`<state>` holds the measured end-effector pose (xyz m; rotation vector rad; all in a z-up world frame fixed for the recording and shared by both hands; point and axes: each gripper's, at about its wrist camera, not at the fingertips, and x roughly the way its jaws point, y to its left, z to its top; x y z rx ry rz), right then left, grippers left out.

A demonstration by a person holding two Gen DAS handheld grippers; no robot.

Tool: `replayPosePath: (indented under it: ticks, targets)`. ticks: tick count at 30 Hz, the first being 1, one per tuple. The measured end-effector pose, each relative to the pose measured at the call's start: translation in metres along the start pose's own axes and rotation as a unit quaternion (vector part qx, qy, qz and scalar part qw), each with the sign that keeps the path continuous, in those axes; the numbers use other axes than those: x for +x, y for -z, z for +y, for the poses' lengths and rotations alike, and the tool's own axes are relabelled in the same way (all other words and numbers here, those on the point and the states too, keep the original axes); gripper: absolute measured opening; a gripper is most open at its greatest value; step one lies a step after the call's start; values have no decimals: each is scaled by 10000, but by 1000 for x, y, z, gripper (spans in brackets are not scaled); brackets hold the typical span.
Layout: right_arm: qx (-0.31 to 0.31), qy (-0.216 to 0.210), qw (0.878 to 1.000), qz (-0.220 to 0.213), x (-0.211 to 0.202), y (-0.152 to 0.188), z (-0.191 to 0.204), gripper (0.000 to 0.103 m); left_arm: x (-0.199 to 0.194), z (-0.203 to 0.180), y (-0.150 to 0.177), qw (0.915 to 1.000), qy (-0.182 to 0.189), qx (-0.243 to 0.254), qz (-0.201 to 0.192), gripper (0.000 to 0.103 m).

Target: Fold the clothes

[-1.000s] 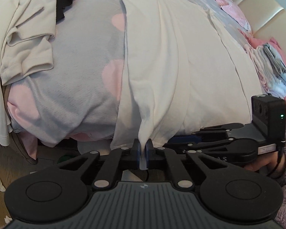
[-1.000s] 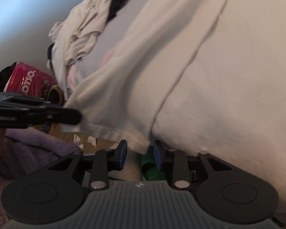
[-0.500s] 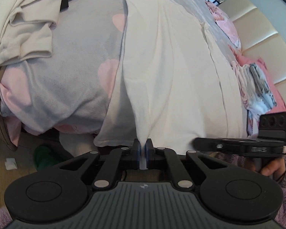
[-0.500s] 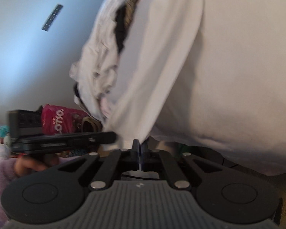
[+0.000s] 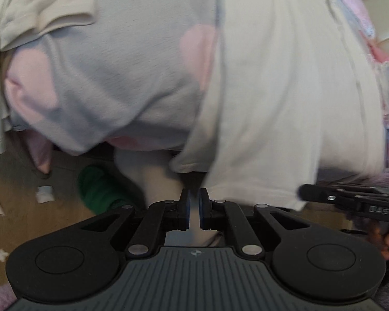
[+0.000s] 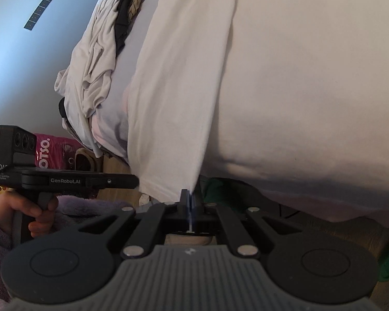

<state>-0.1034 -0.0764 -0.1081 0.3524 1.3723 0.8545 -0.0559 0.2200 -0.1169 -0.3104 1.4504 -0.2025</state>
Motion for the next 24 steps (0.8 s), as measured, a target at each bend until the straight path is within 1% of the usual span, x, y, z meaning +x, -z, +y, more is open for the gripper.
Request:
replayPosePath:
  ticks: [3, 4, 6, 8, 9, 11, 13, 14, 15, 16, 17, 19, 20, 23, 24]
  targets:
    - [-19, 44, 10000, 31, 6, 0, -3, 2, -9, 1, 1, 9994, 141, 90, -308, 3]
    - [-25, 59, 10000, 42, 8, 0, -4, 2, -16, 4, 3, 9983, 230, 155, -518, 4]
    - [-97, 83, 9999, 46, 9, 0, -2, 2, -24, 0, 2, 9959, 297, 300, -806, 7]
    - [-148, 90, 9998, 48, 10, 0, -1, 2, -28, -4, 2, 9933, 334, 421, -1027, 32]
    - [-130, 75, 9999, 54, 10, 0, -2, 2, -26, -6, 1, 9926, 320, 492, -1065, 37]
    - [-109, 68, 9999, 62, 11, -1, -2, 2, -21, -10, -1, 9918, 296, 622, -1080, 39]
    - [-96, 62, 9999, 68, 11, -1, -3, 2, -15, -12, -4, 9917, 306, 689, -1039, 38]
    - [-98, 60, 9999, 69, 10, -1, -3, 2, -12, -13, -6, 9917, 296, 722, -1025, 27]
    - [-107, 62, 9999, 70, 10, 0, -3, 2, -11, -15, -6, 9914, 296, 774, -1010, 21]
    - [-110, 63, 9999, 71, 10, 0, -3, 2, -10, -17, -7, 9912, 297, 828, -994, 5]
    - [-102, 54, 9999, 74, 10, 0, -3, 2, -9, -19, -7, 9908, 299, 883, -977, 0]
    - [-77, 2, 9999, 85, 8, 0, -2, 2, -15, -24, -3, 9894, 279, 942, -1074, 0]
    - [-63, -46, 9999, 92, 6, 0, -2, 2, -22, -25, 0, 9895, 260, 886, -1108, 0]
    - [-92, -321, 9994, 99, -3, 1, 4, 2, -44, -18, 9, 9893, 352, 594, -1288, 0]
    - [-163, -360, 9992, 99, -6, 1, 7, 2, -43, -17, 8, 9895, 356, 553, -1290, 0]
